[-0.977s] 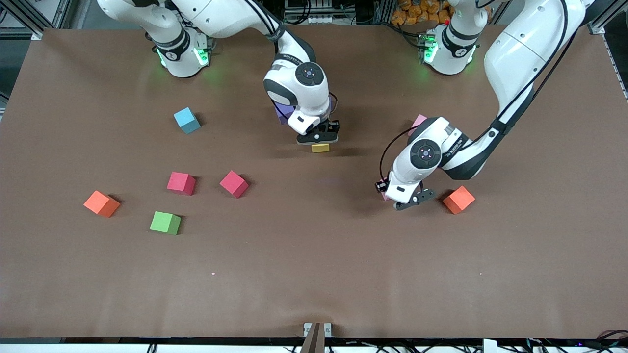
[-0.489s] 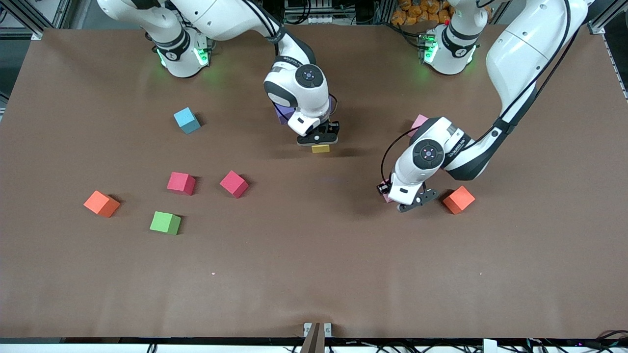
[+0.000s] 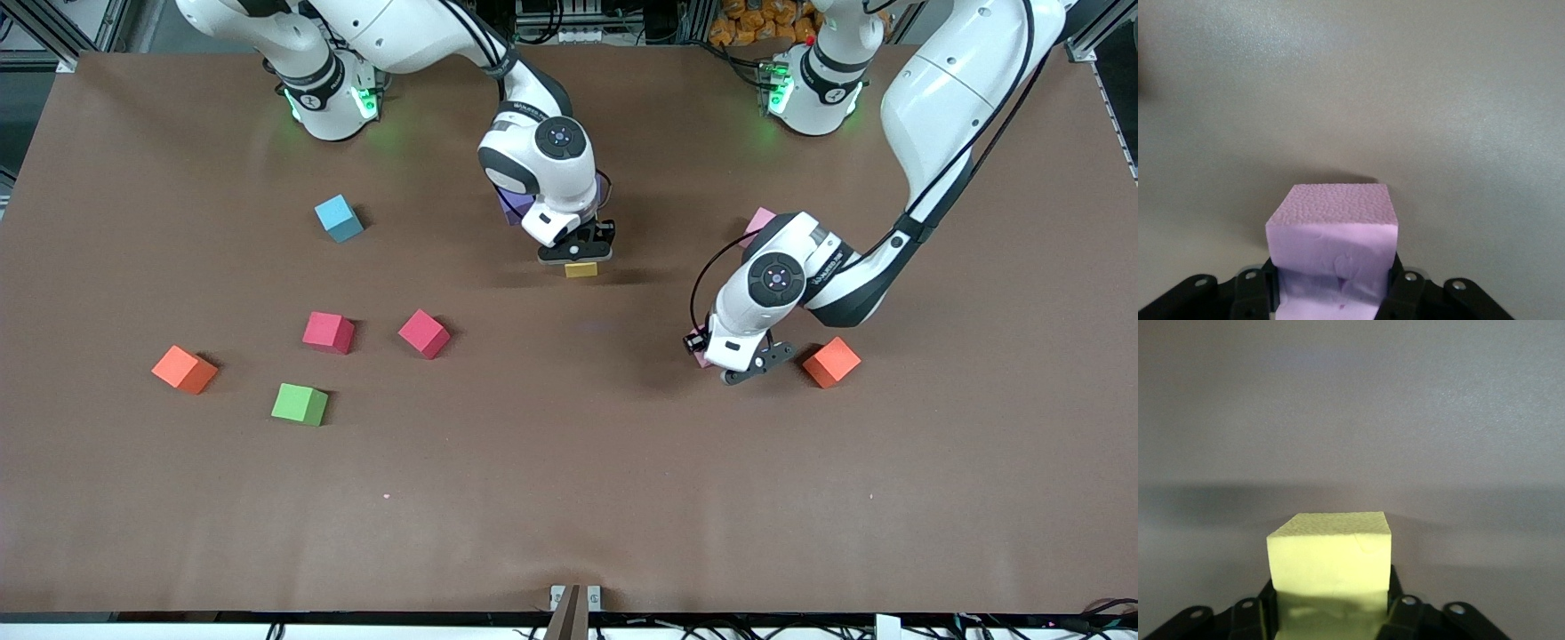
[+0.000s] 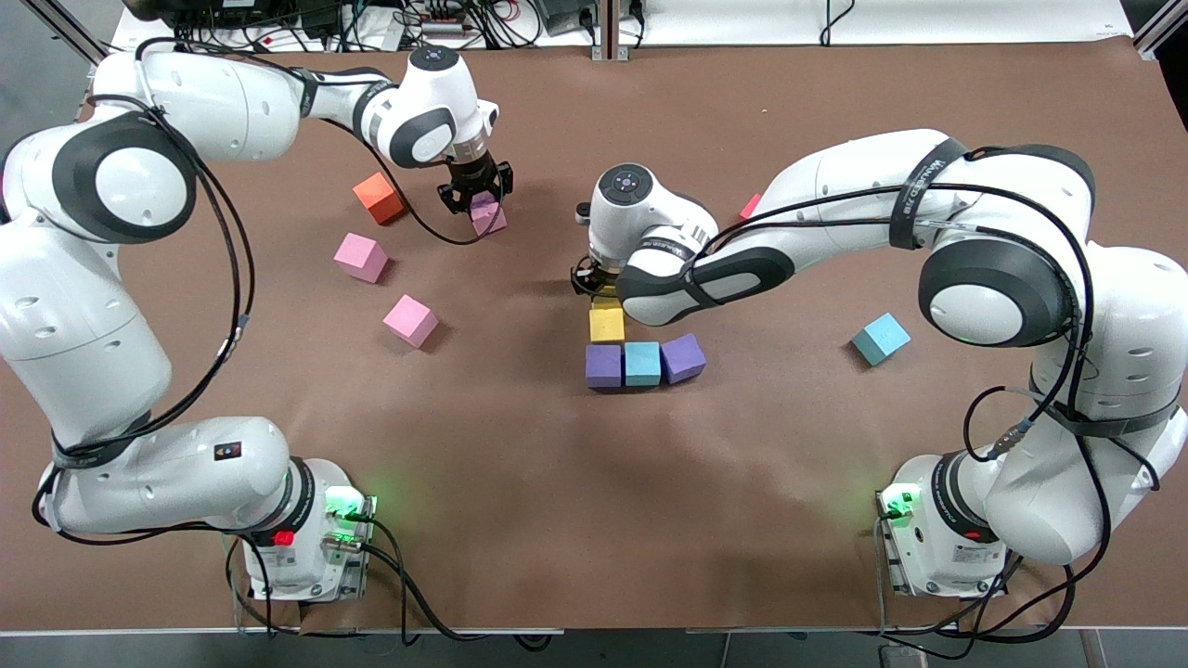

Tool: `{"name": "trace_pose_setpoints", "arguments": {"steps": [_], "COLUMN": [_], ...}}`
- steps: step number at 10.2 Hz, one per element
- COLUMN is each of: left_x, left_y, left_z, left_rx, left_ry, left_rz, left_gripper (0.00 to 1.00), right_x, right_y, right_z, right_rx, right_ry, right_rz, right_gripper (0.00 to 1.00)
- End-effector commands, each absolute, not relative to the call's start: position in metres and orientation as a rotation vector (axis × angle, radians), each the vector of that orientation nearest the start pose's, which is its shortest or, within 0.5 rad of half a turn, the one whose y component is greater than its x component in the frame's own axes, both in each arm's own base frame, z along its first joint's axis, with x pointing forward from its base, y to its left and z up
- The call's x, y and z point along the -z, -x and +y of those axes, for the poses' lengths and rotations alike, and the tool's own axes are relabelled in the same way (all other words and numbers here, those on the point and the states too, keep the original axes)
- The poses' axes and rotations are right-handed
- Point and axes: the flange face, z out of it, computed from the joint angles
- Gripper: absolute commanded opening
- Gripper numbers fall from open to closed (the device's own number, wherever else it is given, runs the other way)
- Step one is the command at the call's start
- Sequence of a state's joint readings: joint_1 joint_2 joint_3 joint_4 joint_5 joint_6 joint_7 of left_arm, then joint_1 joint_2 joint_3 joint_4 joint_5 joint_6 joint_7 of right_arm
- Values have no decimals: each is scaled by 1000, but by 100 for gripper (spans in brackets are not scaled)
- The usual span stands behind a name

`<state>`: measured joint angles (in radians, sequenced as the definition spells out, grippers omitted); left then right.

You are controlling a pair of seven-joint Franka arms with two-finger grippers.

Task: Form number 2 with 11 blocks
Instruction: 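Release the yellow cube below the other yellow with the right gripper, then carry the pink cube to the column while the right gripper reaches pink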

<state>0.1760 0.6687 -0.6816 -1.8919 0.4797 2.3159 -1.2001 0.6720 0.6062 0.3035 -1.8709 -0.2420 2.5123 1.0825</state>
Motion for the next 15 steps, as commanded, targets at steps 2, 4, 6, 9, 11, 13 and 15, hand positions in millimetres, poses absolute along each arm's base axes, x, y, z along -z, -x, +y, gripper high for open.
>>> {"name": "trace_pose_setpoints", "arguments": {"steps": [2,4,6,9,11,13,15], "left_x": [-220,-223,-232,-243,-253,-264,-277], "left_y": [-556,-558,-560,-558,-541,-519,-494], "left_z": [-275,-275,-275,-297,-324,-359,-400], "left_rx": [-100,-90,-70,-47,-62,-55,-59], "left_ry": [3047,3048,3038,2997,2954,2884,2836], "left_rz": [-709,-714,-775,-985,-1098,-1222,-1359], "left_gripper": [9,9,9,9,9,9,9], "right_x": [-211,-237,-287,-360,-372,-362,-343], "right_y": [-372,-375,-379,-434,-468,-494,-512], "right_z": [530,531,531,464,408,344,316], "right_rx": [60,90,90,142,125,95,52], "right_ry": [3061,3046,3007,3052,3102,3122,3095], "right_rz": [-39,-28,54,-11,-223,-409,-623], "right_gripper": [100,100,100,100,100,100,100]}}
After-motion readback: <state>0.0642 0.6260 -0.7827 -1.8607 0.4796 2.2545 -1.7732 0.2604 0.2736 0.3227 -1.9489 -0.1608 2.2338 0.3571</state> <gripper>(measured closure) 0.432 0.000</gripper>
